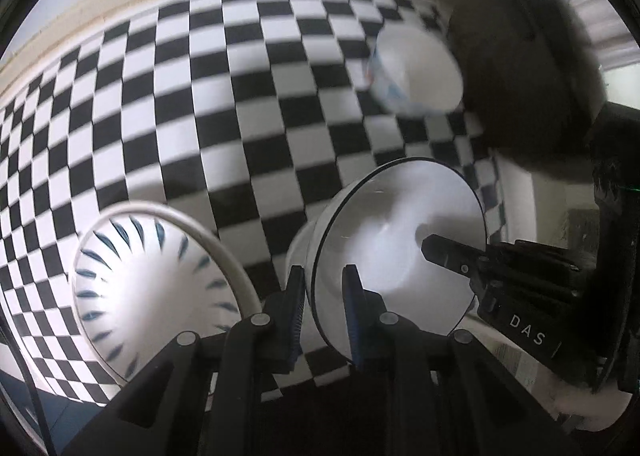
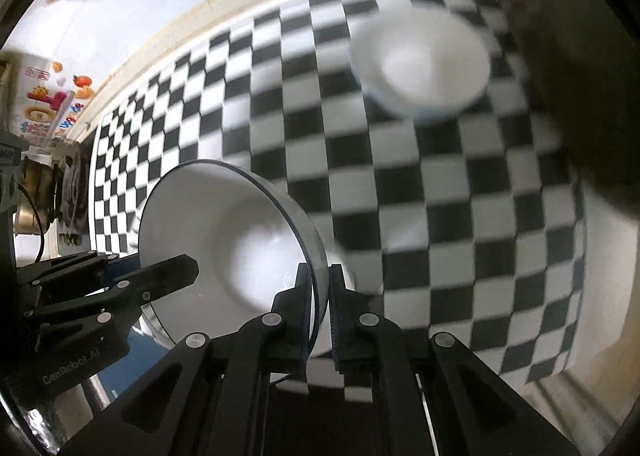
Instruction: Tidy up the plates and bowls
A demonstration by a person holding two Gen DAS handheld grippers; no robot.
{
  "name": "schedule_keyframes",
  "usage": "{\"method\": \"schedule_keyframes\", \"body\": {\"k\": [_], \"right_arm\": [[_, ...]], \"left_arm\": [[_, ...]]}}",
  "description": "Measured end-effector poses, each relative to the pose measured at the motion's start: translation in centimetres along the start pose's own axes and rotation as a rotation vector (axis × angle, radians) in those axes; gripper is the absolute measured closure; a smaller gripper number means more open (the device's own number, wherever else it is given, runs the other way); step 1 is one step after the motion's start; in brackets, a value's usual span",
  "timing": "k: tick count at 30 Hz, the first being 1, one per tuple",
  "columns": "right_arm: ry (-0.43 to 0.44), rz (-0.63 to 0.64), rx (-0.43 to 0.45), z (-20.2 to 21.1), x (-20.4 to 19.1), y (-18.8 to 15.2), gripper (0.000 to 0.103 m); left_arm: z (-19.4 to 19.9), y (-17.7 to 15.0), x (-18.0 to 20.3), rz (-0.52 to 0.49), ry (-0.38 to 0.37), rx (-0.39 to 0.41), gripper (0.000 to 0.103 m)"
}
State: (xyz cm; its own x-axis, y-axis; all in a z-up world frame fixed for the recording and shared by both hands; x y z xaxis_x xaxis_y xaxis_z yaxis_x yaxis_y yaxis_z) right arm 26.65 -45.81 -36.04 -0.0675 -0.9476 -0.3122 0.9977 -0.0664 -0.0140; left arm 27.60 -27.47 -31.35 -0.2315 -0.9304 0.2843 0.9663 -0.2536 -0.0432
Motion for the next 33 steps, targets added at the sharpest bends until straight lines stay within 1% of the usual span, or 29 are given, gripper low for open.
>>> {"method": "schedule_keyframes", "body": {"k": [3,7,12,14,18,23,27,29,33], "right_arm": [[-0.007,-0.016,-0.023,-1.8,0.6,-1.1,0.094],[-0.026,-0.014,-0.034,-3.3,1.1,-1.6,0.094],[-0.041,-0.012,-0.048,-4.2,1.5,-1.5,0.093],[-0.033,-0.024,-0.060,-4.3,1.6,-1.4,0.090],[-0.031,-0.008,-0.085,-4.9,0.8,-1.2,0.088],[-0.056,0.014,-0.101,-4.8,0.2,-1.1,0.086],[-0.063,0.004,-0.110,-4.6,0.2,-1.1,0.084],[-0.061,-0.008,-0.112,-4.3,0.6,-1.2,0.084],[-0.035,-0.013,-0.109,-3.6,1.2,-1.4,0.084]], "left_arm": [[-1.6,-0.7,0.0,0.001,0.013,-0.029,0.086],[-3.0,-1.1,0.0,0.004,0.021,-0.050,0.087],[-3.9,-1.3,-0.1,-0.011,0.057,-0.048,0.086],[-3.9,-1.1,-0.2,-0.019,0.073,-0.047,0.086],[-4.4,-1.1,-0.2,-0.024,0.092,-0.052,0.086],[-4.5,-1.0,-0.3,-0.021,0.090,-0.052,0.086],[-4.2,-1.1,-0.3,-0.019,0.078,-0.047,0.086],[-3.9,-1.2,-0.1,-0.020,0.067,-0.043,0.087],[-3.8,-1.2,0.2,-0.024,0.079,-0.029,0.086]]}}
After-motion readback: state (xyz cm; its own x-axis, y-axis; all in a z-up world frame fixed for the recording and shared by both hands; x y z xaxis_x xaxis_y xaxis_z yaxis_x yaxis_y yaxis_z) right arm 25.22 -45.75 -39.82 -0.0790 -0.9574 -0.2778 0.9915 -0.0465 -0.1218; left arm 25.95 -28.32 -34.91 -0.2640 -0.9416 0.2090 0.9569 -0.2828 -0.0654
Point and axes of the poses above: each gripper's, at about its wrist camera, not at the fingertips, and z roughly against the way its jaws point, x to its right, y to its top, the point moved 2 cm from there along -z, roughly the way its jaws point, and after that the axes turned 1 degree about -x, right-handed, at the moved point
